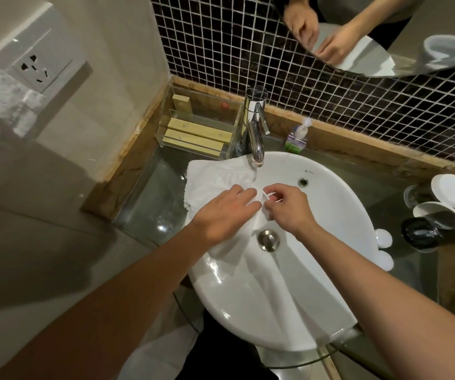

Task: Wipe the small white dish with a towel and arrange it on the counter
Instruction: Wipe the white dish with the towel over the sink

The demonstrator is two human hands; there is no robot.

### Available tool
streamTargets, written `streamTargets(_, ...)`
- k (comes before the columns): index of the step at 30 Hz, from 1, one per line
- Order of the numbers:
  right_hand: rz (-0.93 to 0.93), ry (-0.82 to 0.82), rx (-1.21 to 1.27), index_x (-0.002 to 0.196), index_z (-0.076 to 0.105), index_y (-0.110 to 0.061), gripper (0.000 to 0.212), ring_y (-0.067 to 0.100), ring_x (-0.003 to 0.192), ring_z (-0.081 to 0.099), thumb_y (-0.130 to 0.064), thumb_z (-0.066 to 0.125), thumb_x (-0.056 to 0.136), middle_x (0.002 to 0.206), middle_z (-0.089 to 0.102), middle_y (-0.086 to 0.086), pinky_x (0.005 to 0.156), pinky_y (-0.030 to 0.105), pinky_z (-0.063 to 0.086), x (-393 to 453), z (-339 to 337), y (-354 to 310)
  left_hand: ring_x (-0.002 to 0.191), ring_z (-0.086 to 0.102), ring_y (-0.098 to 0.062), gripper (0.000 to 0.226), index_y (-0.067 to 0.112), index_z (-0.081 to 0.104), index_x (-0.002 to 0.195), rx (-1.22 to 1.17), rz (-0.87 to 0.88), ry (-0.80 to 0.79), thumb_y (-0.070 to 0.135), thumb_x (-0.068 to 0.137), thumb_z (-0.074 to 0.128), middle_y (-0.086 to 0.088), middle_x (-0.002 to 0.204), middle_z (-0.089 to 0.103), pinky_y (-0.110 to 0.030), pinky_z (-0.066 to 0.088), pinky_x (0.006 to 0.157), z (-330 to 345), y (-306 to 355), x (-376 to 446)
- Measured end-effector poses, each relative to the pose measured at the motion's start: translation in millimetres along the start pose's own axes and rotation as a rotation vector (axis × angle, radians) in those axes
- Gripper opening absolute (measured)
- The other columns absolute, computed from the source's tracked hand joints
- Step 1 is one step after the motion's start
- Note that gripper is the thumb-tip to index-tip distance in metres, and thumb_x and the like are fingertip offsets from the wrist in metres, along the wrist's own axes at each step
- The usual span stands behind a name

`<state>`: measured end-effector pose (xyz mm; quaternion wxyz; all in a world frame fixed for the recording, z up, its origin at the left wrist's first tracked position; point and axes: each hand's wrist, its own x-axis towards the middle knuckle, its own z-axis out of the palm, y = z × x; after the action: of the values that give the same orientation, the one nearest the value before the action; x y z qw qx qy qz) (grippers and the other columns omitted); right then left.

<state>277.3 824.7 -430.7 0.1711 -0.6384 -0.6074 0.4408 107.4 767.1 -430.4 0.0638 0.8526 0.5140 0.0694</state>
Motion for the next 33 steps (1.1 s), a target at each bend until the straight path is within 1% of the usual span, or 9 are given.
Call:
streamTargets(3, -0.007, -0.043, -0.058, 0.100, 0.076, -0.017, 0.028, 0.029, 0.077, 0.069, 0.000, 0.063, 0.082, 0.073, 0.067, -0.002, 0.084, 0.045, 0.058, -0.1, -1.8, 1.0, 0.092, 0.048, -0.028, 0.035, 0.012, 0.056, 0.106, 0.018, 0.101, -0.070, -0.002, 0.076, 0.064, -0.008, 0.110, 0.055, -0.042, 0.047, 0.071, 4.6, 0.8, -3.7)
streamTargets(7, -0.056, -0.075, -0.157, 0.094, 0.075, -0.018, 0.026, 0.025, 0.080, 0.067, -0.001, 0.059, 0.084, 0.076, 0.069, 0.000, 0.079, 0.028, 0.052, -5.8, 0.6, -0.2, 0.077, 0.049, -0.030, 0.038, 0.010, 0.049, 0.093, 0.047, 0.160, -0.058, -0.016, 0.066, 0.059, -0.011, 0.089, 0.055, -0.039, 0.039, 0.054, 6.6, 7.2, -1.6)
streamTargets(11, -0.083, -0.124, -0.245, 0.100, 0.078, -0.017, 0.028, 0.022, 0.079, 0.064, -0.003, 0.061, 0.083, 0.080, 0.071, 0.002, 0.073, 0.024, 0.045, -8.3, 0.0, -2.3, 0.079, 0.050, -0.032, 0.028, 0.007, 0.052, 0.091, 0.125, 0.221, -0.040, -0.008, 0.072, 0.065, -0.013, 0.091, 0.055, -0.037, 0.030, 0.058, 1.1, 2.1, 2.7)
streamTargets(18, 0.010, -0.061, -0.184, 0.093, 0.080, -0.017, 0.032, 0.023, 0.082, 0.068, 0.001, 0.056, 0.080, 0.075, 0.073, 0.002, 0.074, 0.025, 0.050, -7.1, -9.1, -6.5, 0.104, 0.046, -0.024, 0.025, 0.015, 0.056, 0.116, -0.154, -0.238, 0.017, 0.018, 0.091, 0.057, -0.005, 0.117, 0.053, -0.034, 0.045, 0.079, -4.7, 13.8, 5.1)
streamTargets(22, -0.024, -0.050, -0.151, 0.089, 0.079, -0.014, 0.030, 0.026, 0.083, 0.068, 0.001, 0.055, 0.082, 0.079, 0.076, 0.008, 0.078, 0.030, 0.053, -9.2, -7.5, -11.3, 0.106, 0.047, -0.025, 0.026, 0.015, 0.061, 0.117, -0.251, -0.278, 0.038, 0.018, 0.092, 0.055, -0.002, 0.117, 0.060, -0.033, 0.043, 0.082, 4.3, 26.4, 7.2)
streamTargets(26, -0.018, -0.086, -0.148, 0.084, 0.078, -0.013, 0.023, 0.028, 0.081, 0.068, 0.000, 0.059, 0.082, 0.077, 0.074, 0.012, 0.074, 0.030, 0.055, -9.6, -9.8, -9.6, 0.082, 0.051, -0.027, 0.017, 0.011, 0.065, 0.085, -0.094, 0.016, -0.014, -0.003, 0.076, 0.060, -0.006, 0.087, 0.062, -0.043, 0.049, 0.063, 19.7, 19.0, 5.4)
streamTargets(30, 0.016, -0.067, -0.181, 0.084, 0.071, 0.002, 0.020, 0.041, 0.075, 0.054, 0.000, 0.053, 0.076, 0.078, 0.067, 0.024, 0.070, 0.040, 0.055, -7.0, -13.5, 2.8, 0.077, 0.055, -0.014, 0.013, 0.022, 0.061, 0.075, 0.320, 0.434, -0.241, 0.011, 0.082, 0.060, 0.007, 0.077, 0.056, -0.028, 0.038, 0.068, 7.6, 24.7, 2.7)
streamTargets(32, 0.048, -0.063, -0.161, 0.080, 0.073, -0.001, 0.021, 0.027, 0.064, 0.054, -0.002, 0.052, 0.074, 0.071, 0.066, 0.020, 0.068, 0.038, 0.055, -7.9, -14.1, 4.9, 0.075, 0.054, -0.011, 0.013, 0.027, 0.063, 0.076, 0.420, 0.425, -0.215, 0.016, 0.083, 0.062, 0.011, 0.078, 0.057, -0.028, 0.035, 0.068, 8.2, 32.0, 1.3)
streamTargets(33, 0.065, -0.064, -0.136, 0.080, 0.074, -0.003, 0.022, 0.027, 0.064, 0.060, -0.002, 0.053, 0.074, 0.072, 0.069, 0.018, 0.071, 0.039, 0.058, -8.2, -13.7, 4.7, 0.070, 0.053, -0.013, 0.015, 0.025, 0.063, 0.076, 0.350, 0.333, -0.147, 0.012, 0.083, 0.063, 0.009, 0.075, 0.058, -0.028, 0.037, 0.067, 14.6, 34.9, 1.6)
